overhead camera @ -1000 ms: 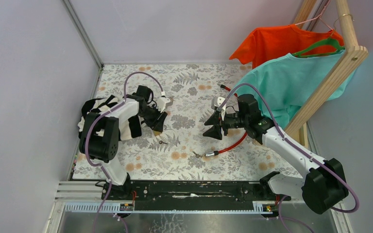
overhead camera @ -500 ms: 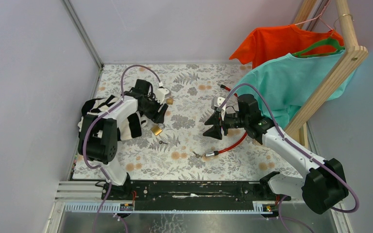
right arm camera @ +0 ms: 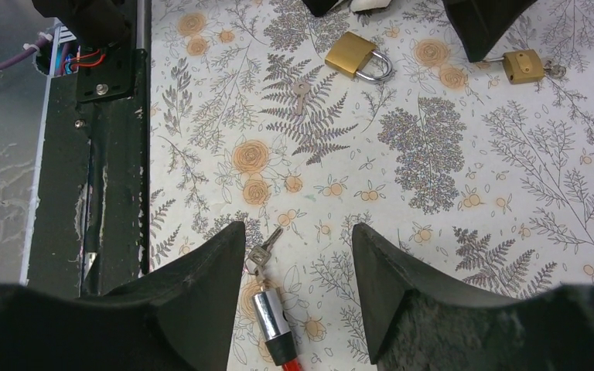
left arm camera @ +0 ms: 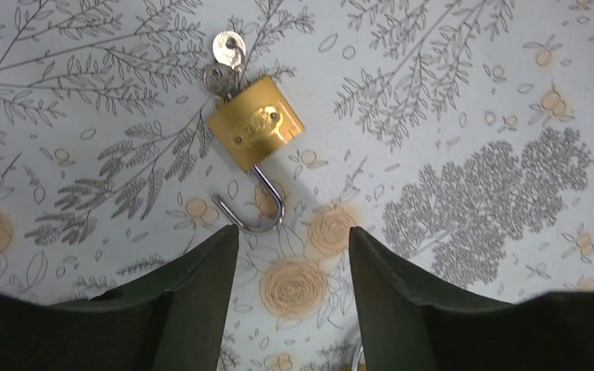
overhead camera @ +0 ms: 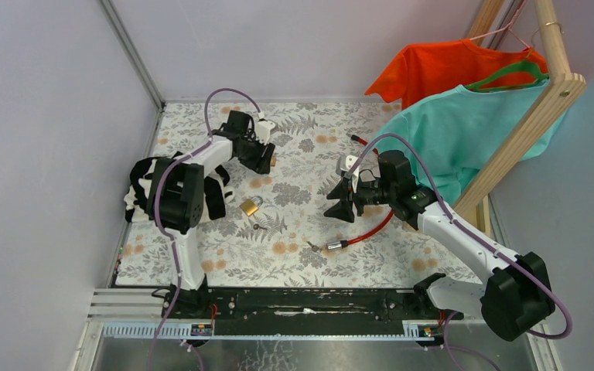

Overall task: Lock with the key
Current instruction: Pick up the lock from the center of the board, then lock the lock.

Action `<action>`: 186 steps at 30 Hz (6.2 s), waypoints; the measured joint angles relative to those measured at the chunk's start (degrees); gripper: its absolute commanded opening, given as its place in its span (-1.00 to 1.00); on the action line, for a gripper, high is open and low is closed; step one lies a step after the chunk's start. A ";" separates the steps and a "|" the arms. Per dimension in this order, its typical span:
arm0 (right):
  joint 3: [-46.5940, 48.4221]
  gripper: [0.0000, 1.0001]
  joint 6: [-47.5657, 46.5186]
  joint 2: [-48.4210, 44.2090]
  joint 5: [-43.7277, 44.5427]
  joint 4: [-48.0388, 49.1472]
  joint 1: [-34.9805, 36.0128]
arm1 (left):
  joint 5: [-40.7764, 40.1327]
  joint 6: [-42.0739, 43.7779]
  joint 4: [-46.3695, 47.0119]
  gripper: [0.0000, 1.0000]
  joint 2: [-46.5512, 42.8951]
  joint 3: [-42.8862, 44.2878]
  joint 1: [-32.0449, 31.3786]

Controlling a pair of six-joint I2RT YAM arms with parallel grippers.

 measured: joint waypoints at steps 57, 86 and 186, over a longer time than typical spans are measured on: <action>0.04 0.47 1.49 0.28 0.04 2.29 0.00 | 26.69 10.01 -15.93 -1.00 -26.43 -9.46 -15.06; 0.04 -0.45 -4.68 1.18 -4.26 0.33 4.63 | 30.91 10.73 -19.39 -1.00 -27.30 -7.02 -23.21; 3.08 -1.00 0.28 -1.84 -9.40 -2.54 -0.46 | 24.20 14.27 -11.32 -0.85 -33.22 -11.15 -27.63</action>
